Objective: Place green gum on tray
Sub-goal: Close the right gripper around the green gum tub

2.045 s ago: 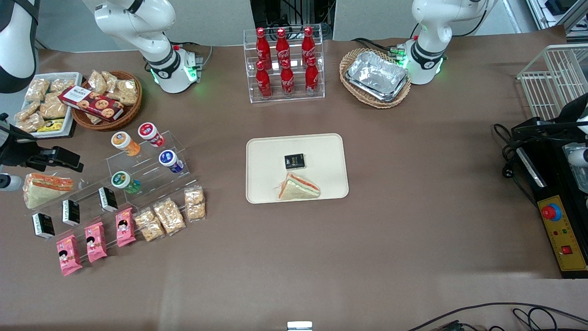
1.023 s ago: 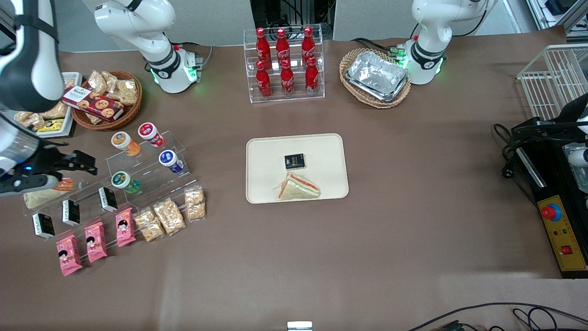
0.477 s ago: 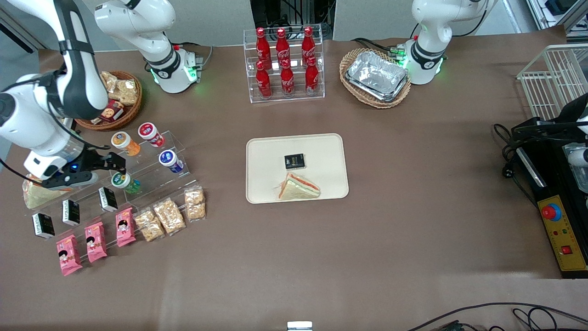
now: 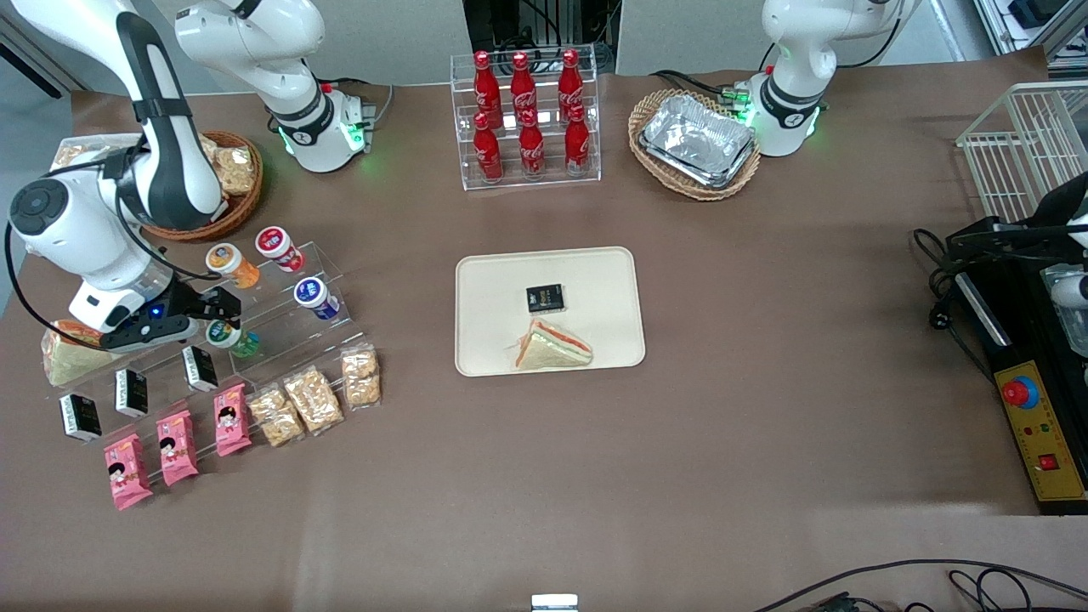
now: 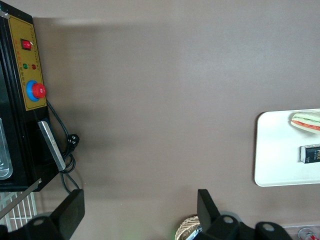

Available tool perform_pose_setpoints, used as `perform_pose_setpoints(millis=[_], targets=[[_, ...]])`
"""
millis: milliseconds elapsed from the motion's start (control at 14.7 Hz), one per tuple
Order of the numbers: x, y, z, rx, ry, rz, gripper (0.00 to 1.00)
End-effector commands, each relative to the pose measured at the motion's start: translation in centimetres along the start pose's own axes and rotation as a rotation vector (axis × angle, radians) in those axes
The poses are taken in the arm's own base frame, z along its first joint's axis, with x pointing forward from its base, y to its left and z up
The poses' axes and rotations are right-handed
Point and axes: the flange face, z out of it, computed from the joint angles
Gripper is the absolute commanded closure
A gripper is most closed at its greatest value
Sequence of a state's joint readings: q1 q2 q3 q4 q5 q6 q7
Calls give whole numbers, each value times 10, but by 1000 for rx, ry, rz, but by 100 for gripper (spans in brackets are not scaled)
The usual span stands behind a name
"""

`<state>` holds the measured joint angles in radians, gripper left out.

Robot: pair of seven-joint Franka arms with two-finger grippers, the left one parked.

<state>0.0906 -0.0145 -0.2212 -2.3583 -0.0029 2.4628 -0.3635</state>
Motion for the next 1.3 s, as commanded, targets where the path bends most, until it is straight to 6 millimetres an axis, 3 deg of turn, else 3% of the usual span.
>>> perform_pose_setpoints(millis=[0,273,477,614,818,1023,1227], targets=[[-11,-2,26,-27,30,-23,0],[-13,-3,38,-32,32,-20,0],[-13,-4,38,-32,31,-17,58],[-12,-3,38,-30,27,-13,81],[-11,-3,36,-26,28,-5,83],[-5,0,17,-3,6,8,83],[21,9,-34,47,-78,17,83]])
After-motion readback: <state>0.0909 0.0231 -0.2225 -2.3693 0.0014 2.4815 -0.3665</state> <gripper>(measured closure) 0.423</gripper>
